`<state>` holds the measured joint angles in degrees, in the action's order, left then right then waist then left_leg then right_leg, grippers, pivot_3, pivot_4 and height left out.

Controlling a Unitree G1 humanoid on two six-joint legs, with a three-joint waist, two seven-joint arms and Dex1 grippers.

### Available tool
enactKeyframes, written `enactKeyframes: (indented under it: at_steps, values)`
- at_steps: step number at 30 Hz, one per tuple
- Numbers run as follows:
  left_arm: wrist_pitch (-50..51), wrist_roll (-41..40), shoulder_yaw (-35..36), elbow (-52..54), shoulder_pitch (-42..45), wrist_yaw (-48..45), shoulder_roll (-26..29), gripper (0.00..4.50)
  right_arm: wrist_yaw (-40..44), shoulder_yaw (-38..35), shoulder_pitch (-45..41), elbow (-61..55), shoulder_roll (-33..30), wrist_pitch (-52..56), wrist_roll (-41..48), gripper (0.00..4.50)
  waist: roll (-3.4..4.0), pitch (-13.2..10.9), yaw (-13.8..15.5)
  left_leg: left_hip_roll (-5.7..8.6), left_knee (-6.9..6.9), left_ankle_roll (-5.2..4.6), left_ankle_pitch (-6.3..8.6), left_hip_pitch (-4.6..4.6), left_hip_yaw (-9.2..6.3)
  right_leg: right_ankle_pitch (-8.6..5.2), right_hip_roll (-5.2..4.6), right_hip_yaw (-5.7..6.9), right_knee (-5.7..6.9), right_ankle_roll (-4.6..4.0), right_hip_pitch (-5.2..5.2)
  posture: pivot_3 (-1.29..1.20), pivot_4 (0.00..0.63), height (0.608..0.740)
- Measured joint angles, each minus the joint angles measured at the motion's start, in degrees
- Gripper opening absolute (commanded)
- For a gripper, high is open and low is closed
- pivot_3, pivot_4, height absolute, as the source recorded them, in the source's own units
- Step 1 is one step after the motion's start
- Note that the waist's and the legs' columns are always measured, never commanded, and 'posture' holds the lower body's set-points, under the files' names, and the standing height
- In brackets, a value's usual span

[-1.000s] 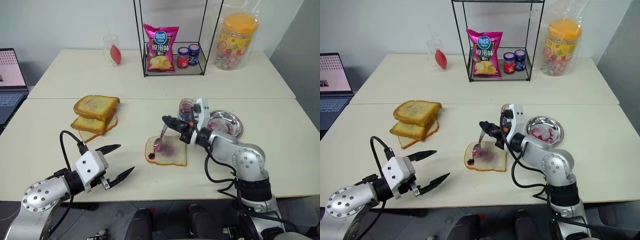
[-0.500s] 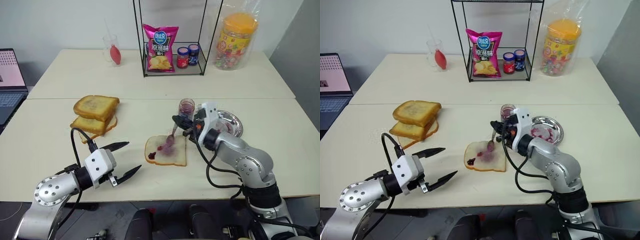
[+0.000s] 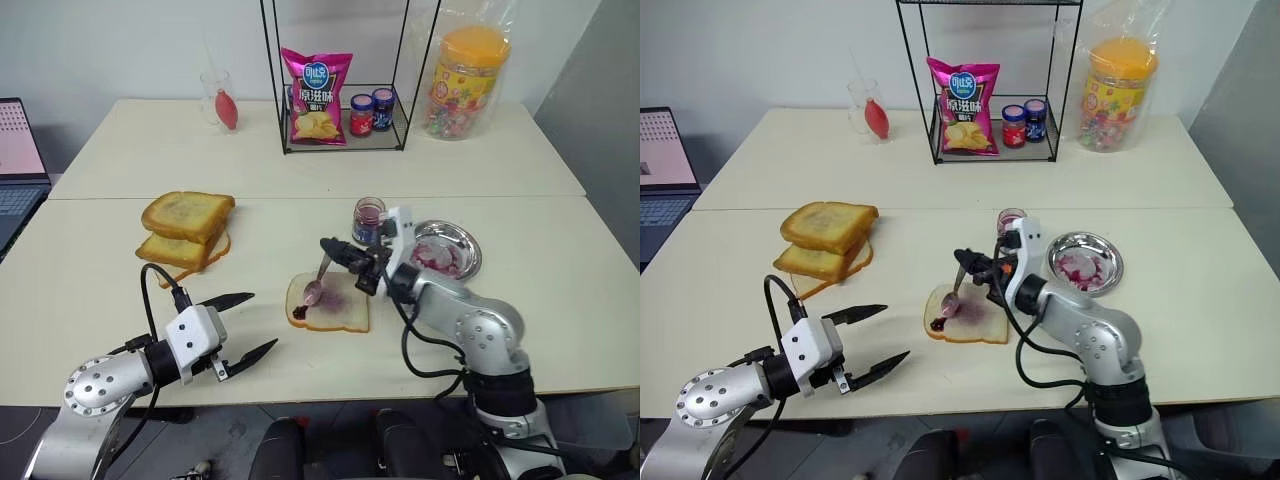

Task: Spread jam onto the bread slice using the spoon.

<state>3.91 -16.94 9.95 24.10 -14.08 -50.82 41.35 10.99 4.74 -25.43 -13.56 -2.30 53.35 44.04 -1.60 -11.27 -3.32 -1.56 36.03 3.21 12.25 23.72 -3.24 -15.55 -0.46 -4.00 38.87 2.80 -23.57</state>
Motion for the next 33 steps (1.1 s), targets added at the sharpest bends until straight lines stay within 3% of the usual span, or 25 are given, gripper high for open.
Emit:
enactKeyframes:
  at_steps: [11,22,28,33]
  values:
    - [4.9,-3.5,2.1,3.0,-1.8,-2.2,2.2,4.37,0.3,-0.8,-0.4,2.7,2.7,-0.3,-0.1,0.01,0.01,0.0,0.0,-0.14,-0.02,0.00,0.00,-0.04,-0.01,-0.01,0.19,-0.02,0.04,-0.10,-0.04,0.00,0.150,0.740]
    - [4.9,-3.4,2.9,3.0,-1.6,-2.2,2.2,4.37,2.6,-0.4,-3.2,-0.2,-2.8,-1.7,-4.6,0.01,0.00,0.0,0.0,-0.14,-0.04,0.01,0.00,-0.03,0.00,-0.01,0.19,-0.04,0.04,-0.10,-0.06,0.00,0.150,0.740]
    - [4.9,-3.5,3.9,3.1,-3.3,-2.5,2.2,4.37,1.3,-5.0,-4.4,-2.5,2.2,5.8,6.4,0.01,0.01,0.0,-0.1,-0.20,-0.07,0.00,0.01,-0.04,-0.02,-0.02,0.25,-0.02,0.07,-0.14,-0.08,0.00,0.150,0.740]
    - [4.8,-3.5,4.1,3.1,-4.5,-2.6,2.2,4.37,1.4,-3.3,-4.4,0.5,2.5,5.9,5.3,0.01,0.01,0.0,-0.1,-0.18,-0.05,0.00,0.01,-0.04,0.01,-0.02,0.23,-0.05,0.06,-0.14,-0.08,0.00,0.150,0.740]
